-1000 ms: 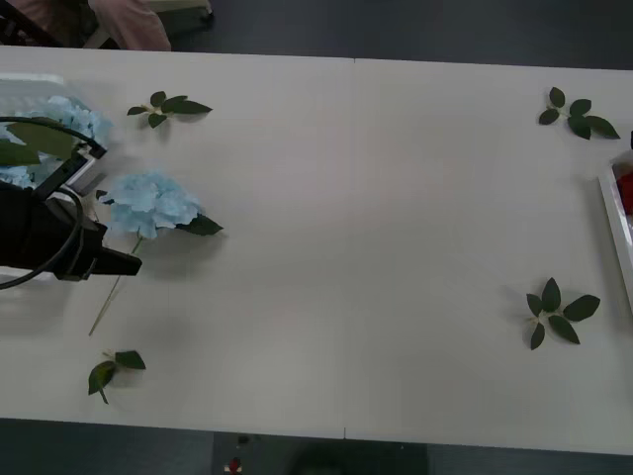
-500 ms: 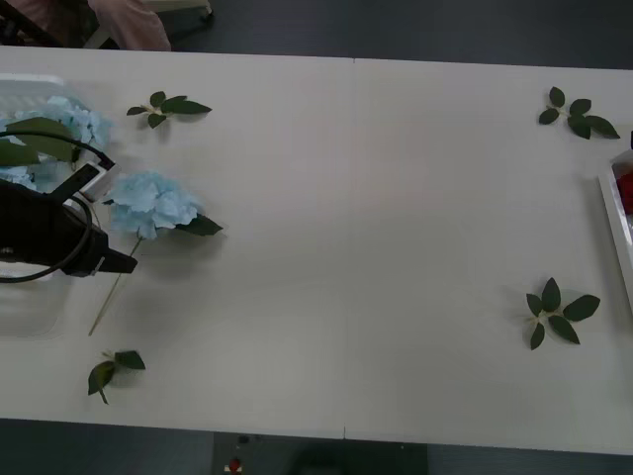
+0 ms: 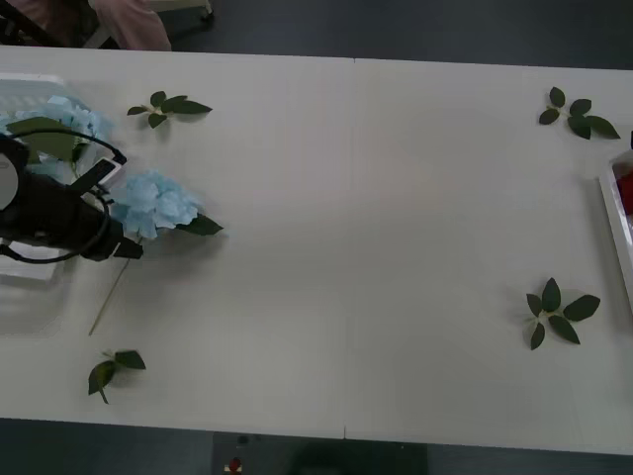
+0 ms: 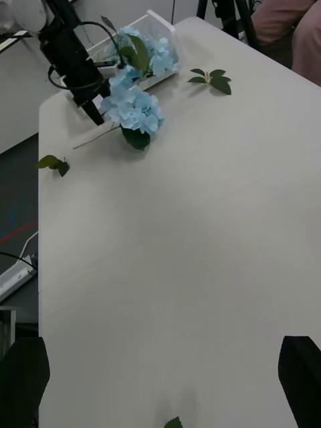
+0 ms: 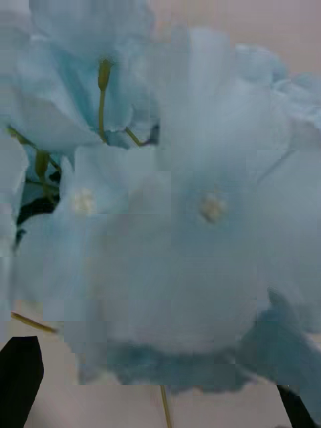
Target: Put the red flowers into the right box and the blue flowers into the left box
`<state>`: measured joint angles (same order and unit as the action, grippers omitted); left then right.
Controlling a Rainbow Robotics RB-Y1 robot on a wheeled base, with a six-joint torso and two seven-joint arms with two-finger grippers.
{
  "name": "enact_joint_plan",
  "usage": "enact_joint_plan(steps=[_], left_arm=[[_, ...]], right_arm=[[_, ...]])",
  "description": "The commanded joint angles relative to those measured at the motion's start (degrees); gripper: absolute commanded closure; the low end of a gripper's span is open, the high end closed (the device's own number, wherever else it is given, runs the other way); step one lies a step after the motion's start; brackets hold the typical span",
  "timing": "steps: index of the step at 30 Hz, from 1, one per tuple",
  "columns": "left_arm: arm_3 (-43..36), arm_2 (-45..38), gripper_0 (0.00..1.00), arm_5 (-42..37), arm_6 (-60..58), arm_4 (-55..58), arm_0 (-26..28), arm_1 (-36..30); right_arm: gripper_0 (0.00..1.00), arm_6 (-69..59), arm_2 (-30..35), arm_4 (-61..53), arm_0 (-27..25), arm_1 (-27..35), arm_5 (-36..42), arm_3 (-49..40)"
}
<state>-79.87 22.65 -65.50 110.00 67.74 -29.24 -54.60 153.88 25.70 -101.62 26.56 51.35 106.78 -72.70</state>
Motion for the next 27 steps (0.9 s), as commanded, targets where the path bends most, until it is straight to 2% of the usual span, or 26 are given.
enact_joint_plan(steps=[1, 8, 14, 15, 16, 17, 19, 20, 24, 27], left_arm=[[4.0, 2.2, 0.0, 1.5, 0.8, -0.5, -5.3, 1.5], [12.2, 8.6, 0.0, 6.8, 0.9, 0.7, -10.0, 4.2], [14.9, 10.4, 0.0, 7.2, 1.3, 2.2, -11.4, 4.6], [15.0, 10.4, 0.03, 7.2, 1.3, 2.0, -11.4, 4.8], [15.2, 10.4, 0.09, 7.2, 1.3, 2.0, -11.4, 4.9], [15.4, 10.4, 0.38, 7.4, 1.3, 1.6, -11.4, 5.0], [15.9, 10.4, 0.6, 7.7, 1.3, 1.3, -11.3, 5.2], [16.0, 10.4, 0.64, 7.7, 1.4, 1.3, -11.3, 5.2], [16.0, 10.4, 0.97, 7.8, 1.5, 1.0, -11.3, 5.5], [16.0, 10.4, 1.0, 7.8, 1.5, 0.7, -11.3, 5.6]], right_arm=[[0.0, 1.1, 0.2, -0.7, 0.2, 2.6, 0.2, -0.8], [0.0, 1.1, 0.2, -0.7, 0.2, 2.6, 0.2, -0.8], [0.0, 1.1, 0.2, -0.7, 0.2, 2.6, 0.2, -0.8], [0.0, 1.1, 0.2, -0.7, 0.2, 2.6, 0.2, -0.8], [0.0, 1.1, 0.2, -0.7, 0.2, 2.6, 0.2, -0.8], [0.0, 1.1, 0.2, -0.7, 0.2, 2.6, 0.2, -0.8], [0.0, 1.1, 0.2, -0.7, 0.2, 2.6, 0.2, -0.8], [0.0, 1.1, 0.2, -0.7, 0.2, 2.6, 0.2, -0.8], [0.0, 1.1, 0.2, -0.7, 0.2, 2.6, 0.2, -0.8], [0.0, 1.1, 0.2, -0.7, 0.2, 2.6, 0.2, -0.8]])
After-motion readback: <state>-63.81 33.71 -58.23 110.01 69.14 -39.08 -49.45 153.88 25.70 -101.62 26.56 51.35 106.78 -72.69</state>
